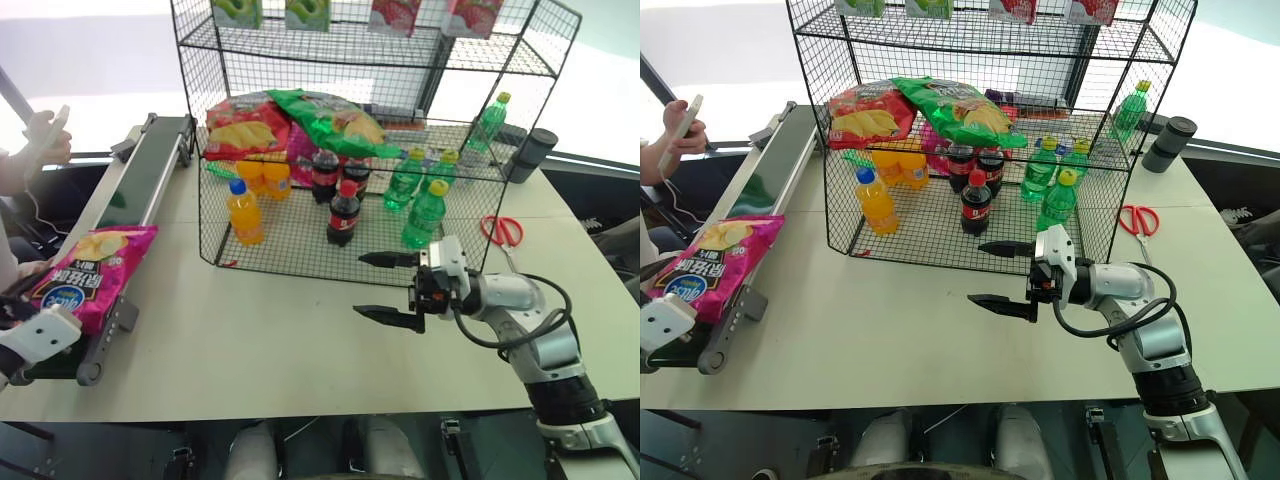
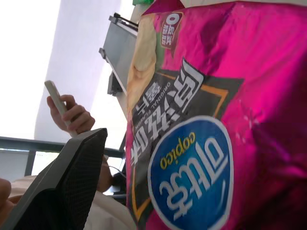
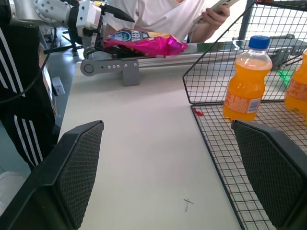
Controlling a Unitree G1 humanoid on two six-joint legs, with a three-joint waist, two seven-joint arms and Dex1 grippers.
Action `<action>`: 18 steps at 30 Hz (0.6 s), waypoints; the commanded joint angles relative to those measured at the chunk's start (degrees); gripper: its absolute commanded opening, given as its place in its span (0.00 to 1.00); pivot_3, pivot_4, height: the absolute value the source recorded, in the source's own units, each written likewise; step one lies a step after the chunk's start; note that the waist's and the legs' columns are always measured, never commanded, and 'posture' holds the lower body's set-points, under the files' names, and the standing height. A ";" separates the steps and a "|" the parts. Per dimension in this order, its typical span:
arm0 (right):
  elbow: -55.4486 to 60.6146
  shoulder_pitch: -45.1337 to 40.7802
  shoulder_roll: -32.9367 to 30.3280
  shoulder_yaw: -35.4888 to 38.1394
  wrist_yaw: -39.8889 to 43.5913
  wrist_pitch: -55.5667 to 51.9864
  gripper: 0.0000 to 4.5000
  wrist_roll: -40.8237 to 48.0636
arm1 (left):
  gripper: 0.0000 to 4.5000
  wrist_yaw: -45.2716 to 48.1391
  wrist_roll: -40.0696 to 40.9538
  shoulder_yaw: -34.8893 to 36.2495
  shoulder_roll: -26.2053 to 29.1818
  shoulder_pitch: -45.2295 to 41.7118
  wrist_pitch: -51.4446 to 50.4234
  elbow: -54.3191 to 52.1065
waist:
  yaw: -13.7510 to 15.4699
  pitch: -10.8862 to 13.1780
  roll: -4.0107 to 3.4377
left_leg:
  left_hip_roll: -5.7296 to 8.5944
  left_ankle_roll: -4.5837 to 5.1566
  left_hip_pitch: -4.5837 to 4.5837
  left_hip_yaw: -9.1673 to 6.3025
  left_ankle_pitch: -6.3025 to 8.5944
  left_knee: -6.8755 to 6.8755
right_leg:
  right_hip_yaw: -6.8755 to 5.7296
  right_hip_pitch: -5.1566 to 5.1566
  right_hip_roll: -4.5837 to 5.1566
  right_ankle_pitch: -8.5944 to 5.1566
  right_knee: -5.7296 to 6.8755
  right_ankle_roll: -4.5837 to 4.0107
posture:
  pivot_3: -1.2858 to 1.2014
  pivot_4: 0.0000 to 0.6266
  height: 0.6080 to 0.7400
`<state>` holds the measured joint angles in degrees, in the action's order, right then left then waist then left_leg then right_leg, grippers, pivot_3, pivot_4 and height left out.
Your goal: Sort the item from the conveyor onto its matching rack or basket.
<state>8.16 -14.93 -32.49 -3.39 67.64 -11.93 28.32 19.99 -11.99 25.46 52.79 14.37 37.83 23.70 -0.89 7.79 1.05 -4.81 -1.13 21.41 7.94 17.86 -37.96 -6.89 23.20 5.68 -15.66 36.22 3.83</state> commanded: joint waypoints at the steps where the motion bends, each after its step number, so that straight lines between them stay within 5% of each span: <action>1: 2.13 -0.16 -0.43 0.85 -0.28 1.10 1.00 0.04 | 0.72 -0.07 1.54 0.42 1.09 -0.59 0.50 -0.69 | -0.06 0.00 0.00 | 0.00 0.00 0.00 0.00 0.00 0.00 | 0.00 0.00 0.00 0.00 0.00 0.00 | 0.52 0.24 0.90; 7: 1.68 -0.31 -0.45 1.03 -0.60 1.42 1.00 -0.34 | 0.03 0.75 2.66 0.27 0.89 -1.24 0.33 -1.31 | 0.02 0.00 0.01 | 0.00 0.00 0.00 0.01 0.00 0.00 | 0.00 0.00 0.00 0.00 0.01 0.00 | 0.52 0.24 0.90; 12: 1.75 -0.19 -0.22 0.71 -0.89 1.66 1.00 -0.65 | 0.01 3.58 8.93 1.61 0.03 -2.42 -2.46 -3.62 | 0.05 -0.02 0.03 | 0.00 0.00 0.00 0.01 0.00 0.00 | 0.01 -0.02 0.00 0.00 0.01 0.00 | 0.52 0.24 0.90; 18: 0.99 -0.25 -0.08 0.40 -0.99 2.50 1.00 -1.42 | 0.01 14.03 31.54 6.55 -1.72 -5.13 -15.25 -12.60 | 0.07 -0.10 0.16 | 0.00 -0.03 0.02 0.01 -0.02 -0.02 | 0.00 -0.18 -0.01 0.00 0.03 0.01 | 0.52 0.24 0.90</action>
<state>8.16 -14.79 -32.50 -3.56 66.72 -10.61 27.10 30.92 11.54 28.32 50.68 10.23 26.09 15.48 -0.82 7.69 1.21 -4.81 -1.16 21.42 7.94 17.84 -37.98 -6.89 23.00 5.67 -15.66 36.25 3.84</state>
